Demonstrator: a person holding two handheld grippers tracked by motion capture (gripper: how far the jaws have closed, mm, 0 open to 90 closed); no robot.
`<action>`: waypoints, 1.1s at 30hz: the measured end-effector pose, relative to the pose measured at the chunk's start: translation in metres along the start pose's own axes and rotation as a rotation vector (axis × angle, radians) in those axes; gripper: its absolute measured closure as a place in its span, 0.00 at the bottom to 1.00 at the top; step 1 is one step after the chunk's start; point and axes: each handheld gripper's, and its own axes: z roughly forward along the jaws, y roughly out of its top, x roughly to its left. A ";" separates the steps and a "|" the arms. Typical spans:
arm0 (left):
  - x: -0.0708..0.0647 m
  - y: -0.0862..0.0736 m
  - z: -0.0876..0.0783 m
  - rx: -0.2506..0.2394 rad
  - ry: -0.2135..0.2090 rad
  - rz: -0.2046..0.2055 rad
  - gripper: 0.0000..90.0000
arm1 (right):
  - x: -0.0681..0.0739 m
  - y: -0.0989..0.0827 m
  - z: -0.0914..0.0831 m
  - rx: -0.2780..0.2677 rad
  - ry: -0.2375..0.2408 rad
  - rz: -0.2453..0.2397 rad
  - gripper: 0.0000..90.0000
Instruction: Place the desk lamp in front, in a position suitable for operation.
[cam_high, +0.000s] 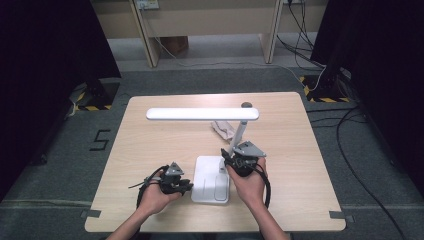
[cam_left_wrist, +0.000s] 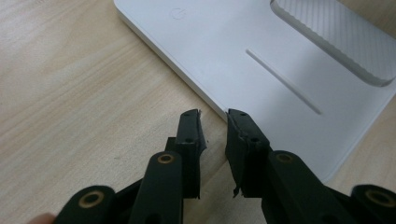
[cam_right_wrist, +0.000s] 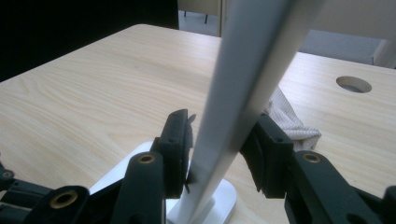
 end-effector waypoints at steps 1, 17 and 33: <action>0.000 0.000 0.000 0.000 0.000 0.000 0.82 | 0.000 0.000 0.000 0.000 0.000 0.000 0.69; -0.001 0.001 0.002 -0.011 0.046 0.018 0.75 | -0.021 -0.016 -0.045 0.032 0.039 -0.023 0.50; 0.006 -0.005 -0.009 -0.088 0.064 0.017 0.70 | -0.087 -0.017 0.026 0.191 -0.027 0.057 0.53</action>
